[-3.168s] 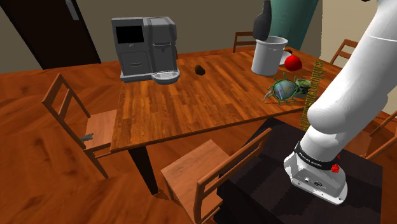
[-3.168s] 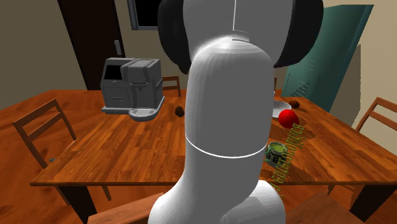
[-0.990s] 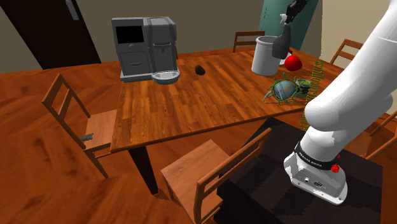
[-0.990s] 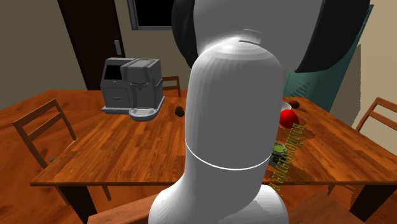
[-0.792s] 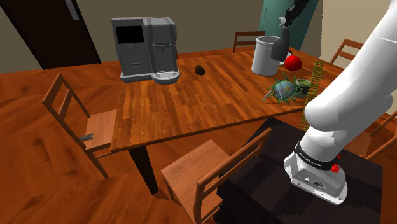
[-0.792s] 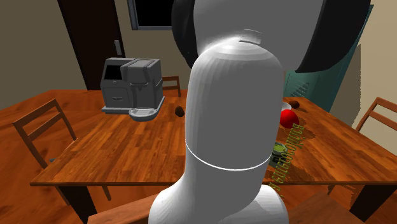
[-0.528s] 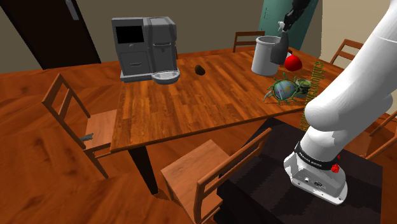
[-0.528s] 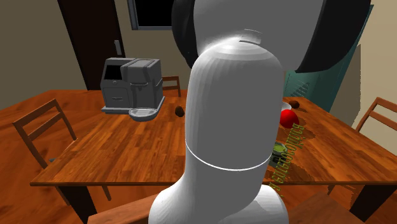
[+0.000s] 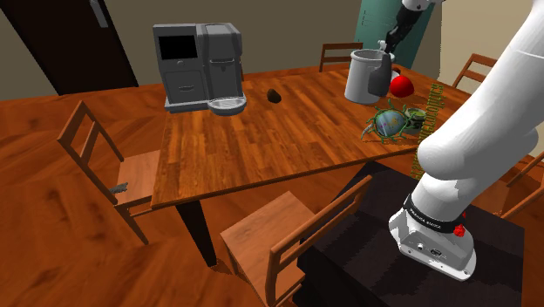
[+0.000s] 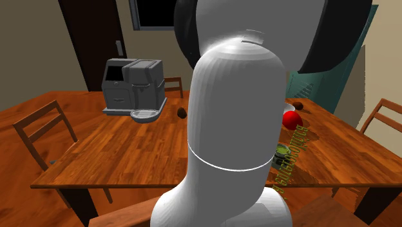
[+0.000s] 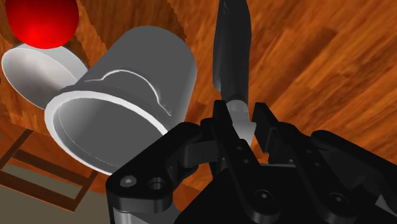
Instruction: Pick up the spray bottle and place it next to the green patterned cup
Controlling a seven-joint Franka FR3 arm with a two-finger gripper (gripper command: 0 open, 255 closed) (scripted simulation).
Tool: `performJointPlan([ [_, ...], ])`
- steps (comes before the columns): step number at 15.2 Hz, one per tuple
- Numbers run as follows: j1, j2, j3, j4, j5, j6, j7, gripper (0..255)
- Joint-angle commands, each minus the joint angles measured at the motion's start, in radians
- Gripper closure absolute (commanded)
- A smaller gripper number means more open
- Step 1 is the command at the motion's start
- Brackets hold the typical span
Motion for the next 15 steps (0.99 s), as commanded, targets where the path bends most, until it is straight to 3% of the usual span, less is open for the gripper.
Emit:
performJointPlan([
  [1,-0.001,0.004,-0.001,-0.024,0.005,0.027,-0.006,255],
  [15,-0.001,0.064,-0.004,-0.152,0.068,0.205,-0.062,255],
])
